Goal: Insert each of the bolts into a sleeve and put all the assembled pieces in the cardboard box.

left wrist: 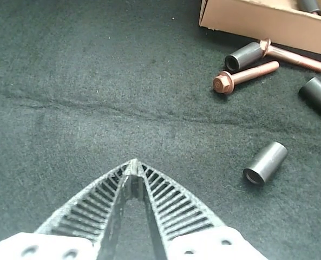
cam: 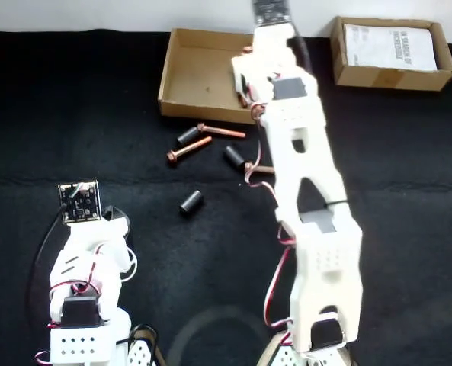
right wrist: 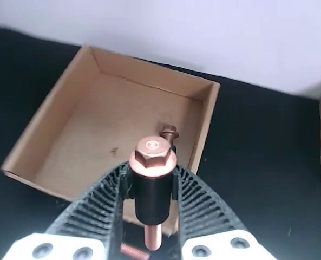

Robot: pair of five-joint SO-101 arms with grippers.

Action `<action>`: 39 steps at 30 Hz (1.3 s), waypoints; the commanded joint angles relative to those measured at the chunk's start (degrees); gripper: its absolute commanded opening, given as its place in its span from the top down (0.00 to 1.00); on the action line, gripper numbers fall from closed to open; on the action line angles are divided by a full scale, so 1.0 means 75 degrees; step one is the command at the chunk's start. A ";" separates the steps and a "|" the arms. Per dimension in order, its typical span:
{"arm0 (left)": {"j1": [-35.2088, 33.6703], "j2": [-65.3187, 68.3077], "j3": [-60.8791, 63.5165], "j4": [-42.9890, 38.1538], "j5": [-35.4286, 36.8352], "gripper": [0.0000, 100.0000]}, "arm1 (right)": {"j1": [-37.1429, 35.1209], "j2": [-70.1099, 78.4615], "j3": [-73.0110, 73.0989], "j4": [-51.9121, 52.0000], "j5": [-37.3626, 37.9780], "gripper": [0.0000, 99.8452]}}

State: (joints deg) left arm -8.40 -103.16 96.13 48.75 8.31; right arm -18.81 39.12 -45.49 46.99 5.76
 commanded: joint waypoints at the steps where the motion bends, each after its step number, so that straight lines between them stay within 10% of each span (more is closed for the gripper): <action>1: -0.0135 -0.0006 0.0123 0.0023 0.0023 0.98 | -0.0076 0.0850 -0.1729 -0.0018 0.1196 0.99; 16: -0.0440 -0.0041 0.0123 -0.0012 0.0023 0.98 | -0.0522 0.4132 -0.4214 -0.0897 0.5884 0.98; 31: -0.0451 -0.0006 0.0123 0.0023 0.0023 0.98 | -0.1037 0.3347 -0.6347 0.3581 0.5919 0.86; 39: -0.0451 0.0018 0.0123 0.0023 0.0000 0.98 | -0.1201 0.2174 -0.7496 0.5515 0.4360 0.86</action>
State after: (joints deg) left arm -11.03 -103.16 96.13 48.75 8.31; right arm -27.52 64.18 -93.93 84.53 43.03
